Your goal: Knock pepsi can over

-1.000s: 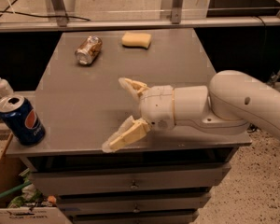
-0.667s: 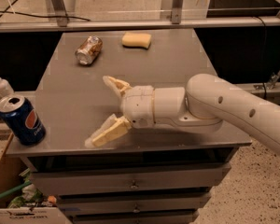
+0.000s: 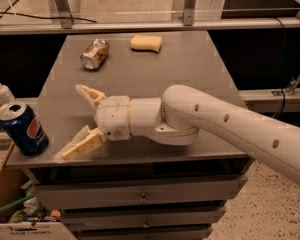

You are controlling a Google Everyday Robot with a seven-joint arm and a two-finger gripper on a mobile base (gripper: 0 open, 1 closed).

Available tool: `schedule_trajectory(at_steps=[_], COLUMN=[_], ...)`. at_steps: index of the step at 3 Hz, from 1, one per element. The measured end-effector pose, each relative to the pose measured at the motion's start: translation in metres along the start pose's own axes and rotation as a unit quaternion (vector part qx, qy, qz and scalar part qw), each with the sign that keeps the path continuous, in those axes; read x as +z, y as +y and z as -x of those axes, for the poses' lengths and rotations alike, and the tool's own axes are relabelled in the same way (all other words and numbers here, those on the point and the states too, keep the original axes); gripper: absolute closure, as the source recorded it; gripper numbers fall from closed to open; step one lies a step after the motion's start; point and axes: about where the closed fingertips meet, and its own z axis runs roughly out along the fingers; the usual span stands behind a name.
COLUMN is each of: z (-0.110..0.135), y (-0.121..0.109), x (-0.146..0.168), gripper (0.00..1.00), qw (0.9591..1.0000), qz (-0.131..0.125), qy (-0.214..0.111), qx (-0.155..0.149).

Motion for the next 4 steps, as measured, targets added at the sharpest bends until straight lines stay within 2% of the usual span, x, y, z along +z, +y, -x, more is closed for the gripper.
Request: schedule_trajectory(at_steps=[2, 3, 4], z=[0.012, 0.012, 0.005], y=[0.029, 0.029, 0.029], x=[0.054, 0.054, 0.060], gripper=[0.00, 0.00, 0.00], qw=[0.9978, 0.9978, 0.9982], qz=[0.042, 0.042, 0.043], qy=[-0.002, -0.002, 0.013], qx=[0.051, 0.051, 0.040])
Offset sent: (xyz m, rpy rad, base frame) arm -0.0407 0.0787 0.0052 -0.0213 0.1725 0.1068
